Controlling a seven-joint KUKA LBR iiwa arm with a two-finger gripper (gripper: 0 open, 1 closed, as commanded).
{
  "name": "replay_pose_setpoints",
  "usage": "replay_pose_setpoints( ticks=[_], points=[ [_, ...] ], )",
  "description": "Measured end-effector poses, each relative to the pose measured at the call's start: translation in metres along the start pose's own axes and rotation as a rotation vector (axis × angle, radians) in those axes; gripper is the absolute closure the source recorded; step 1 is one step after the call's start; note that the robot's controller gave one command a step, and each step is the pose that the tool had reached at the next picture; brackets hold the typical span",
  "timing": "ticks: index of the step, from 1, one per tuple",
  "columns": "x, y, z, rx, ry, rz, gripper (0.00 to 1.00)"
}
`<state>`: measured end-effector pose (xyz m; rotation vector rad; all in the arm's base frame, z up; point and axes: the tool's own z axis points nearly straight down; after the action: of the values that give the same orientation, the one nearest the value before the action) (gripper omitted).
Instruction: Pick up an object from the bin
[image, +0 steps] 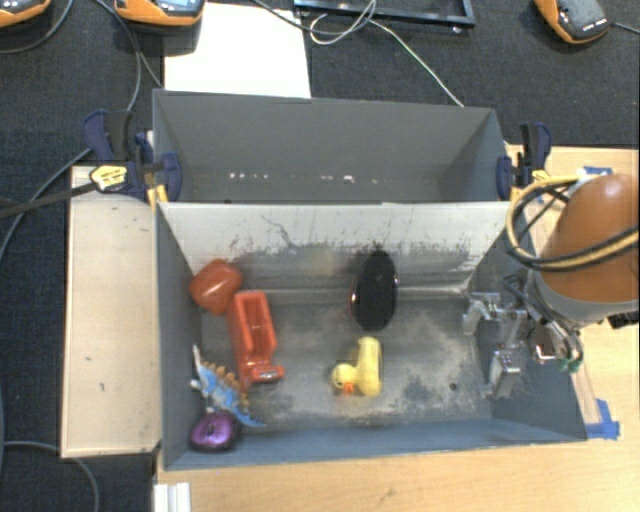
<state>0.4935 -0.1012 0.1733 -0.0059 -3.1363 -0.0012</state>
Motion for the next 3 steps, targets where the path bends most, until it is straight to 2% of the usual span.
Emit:
replay_pose_setpoints(
  ticks=[1,2,3],
  points=[
    [-0.002,0.000,-0.004,0.001,-0.008,-0.006,0.00],
    [-0.028,0.041,0.063,-0.002,0.001,-0.149,0.00],
    [-0.018,0.074,0.092,0.000,-0.008,-0.129,0.00]
  ],
)
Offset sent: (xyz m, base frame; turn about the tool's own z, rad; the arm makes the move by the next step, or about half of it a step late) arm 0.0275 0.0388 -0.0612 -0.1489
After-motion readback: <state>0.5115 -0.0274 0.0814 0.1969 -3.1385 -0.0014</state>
